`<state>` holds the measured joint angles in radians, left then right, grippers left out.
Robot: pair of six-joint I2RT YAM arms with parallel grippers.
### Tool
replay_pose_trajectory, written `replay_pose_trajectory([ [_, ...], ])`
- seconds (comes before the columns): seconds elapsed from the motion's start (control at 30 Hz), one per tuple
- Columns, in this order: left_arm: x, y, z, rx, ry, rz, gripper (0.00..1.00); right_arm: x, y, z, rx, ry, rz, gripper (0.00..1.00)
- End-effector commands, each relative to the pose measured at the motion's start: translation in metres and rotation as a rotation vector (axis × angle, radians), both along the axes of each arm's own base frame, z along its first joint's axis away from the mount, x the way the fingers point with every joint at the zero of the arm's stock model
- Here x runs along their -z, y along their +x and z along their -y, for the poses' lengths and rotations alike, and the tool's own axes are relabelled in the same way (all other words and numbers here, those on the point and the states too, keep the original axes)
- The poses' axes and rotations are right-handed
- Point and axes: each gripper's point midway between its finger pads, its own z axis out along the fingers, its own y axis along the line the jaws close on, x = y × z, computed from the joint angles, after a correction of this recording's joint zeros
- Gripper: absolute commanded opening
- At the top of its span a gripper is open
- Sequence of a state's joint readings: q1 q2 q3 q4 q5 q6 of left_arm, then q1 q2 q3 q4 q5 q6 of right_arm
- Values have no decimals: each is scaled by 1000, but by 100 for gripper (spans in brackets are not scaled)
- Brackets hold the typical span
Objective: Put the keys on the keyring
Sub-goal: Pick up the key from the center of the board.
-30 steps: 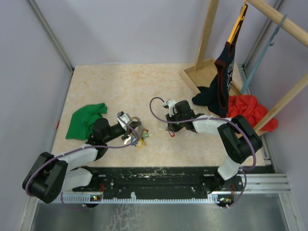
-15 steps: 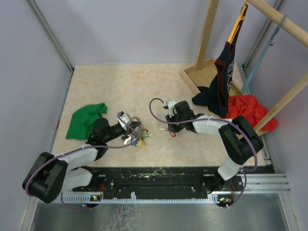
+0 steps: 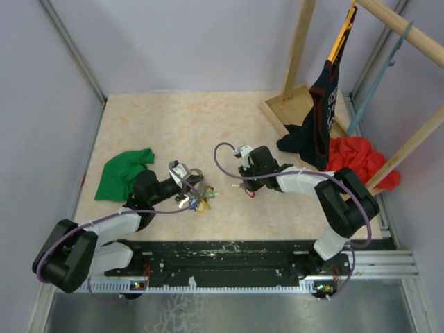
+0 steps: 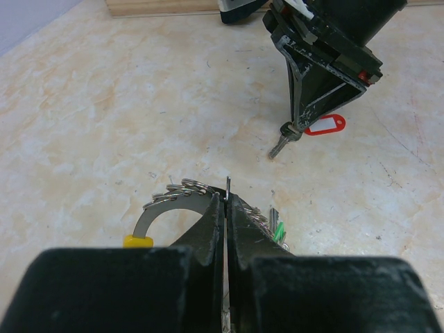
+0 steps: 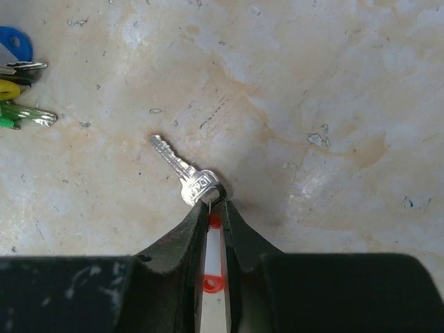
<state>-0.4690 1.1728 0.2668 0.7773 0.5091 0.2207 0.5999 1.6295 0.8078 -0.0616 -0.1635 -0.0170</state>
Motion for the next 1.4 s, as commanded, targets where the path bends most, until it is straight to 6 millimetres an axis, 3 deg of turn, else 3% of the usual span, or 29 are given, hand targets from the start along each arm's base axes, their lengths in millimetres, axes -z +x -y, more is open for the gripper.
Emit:
replay_pose_trajectory([
  [0.0,-17,4,3,7,-30,41,0,-23,6,-7,-5,16,50,16],
  [0.13,-18,4,3,6,-31,43,0,-31,7,-9,0,28,67,24],
  [0.4,-17,4,3,5,-32,41,0,-39,6,-13,13,31,79,25],
  [1.37,-18,4,4,8,-33,44,0,-17,10,-14,38,-8,46,11],
])
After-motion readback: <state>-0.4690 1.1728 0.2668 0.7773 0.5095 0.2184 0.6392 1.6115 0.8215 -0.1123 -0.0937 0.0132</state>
